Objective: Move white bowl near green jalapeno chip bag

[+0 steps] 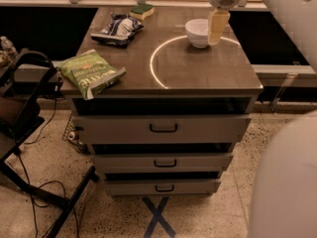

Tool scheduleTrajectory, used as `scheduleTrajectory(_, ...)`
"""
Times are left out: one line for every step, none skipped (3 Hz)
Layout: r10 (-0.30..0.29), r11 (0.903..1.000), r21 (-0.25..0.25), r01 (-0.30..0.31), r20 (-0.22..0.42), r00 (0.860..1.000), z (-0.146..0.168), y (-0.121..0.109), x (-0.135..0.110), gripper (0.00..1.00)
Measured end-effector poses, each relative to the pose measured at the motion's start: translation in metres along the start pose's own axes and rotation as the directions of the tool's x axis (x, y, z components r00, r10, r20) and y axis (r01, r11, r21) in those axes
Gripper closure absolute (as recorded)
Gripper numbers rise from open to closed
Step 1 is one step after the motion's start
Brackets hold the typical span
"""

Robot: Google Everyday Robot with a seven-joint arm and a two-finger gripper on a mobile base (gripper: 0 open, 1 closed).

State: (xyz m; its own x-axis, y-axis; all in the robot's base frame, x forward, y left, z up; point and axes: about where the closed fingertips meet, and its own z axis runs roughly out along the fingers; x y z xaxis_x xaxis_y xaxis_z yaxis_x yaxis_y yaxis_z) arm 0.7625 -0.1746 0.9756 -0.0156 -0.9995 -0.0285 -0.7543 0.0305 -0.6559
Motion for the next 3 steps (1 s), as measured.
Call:
scheduleTrajectory(0.001,0.9998,-0.021,-0.001,-0.007,1.000,0.027,-0.014,0.008,0.00)
scheduleTrajectory(-0.004,0.9979,-0.065,0.001,-0.034,0.999,0.051,-0.012,0.019,0.00)
scheduleTrajectory(0.008,0.9902,-0.139,-0.013,-0.040,0.999,0.073,0.008,0.030,0.00)
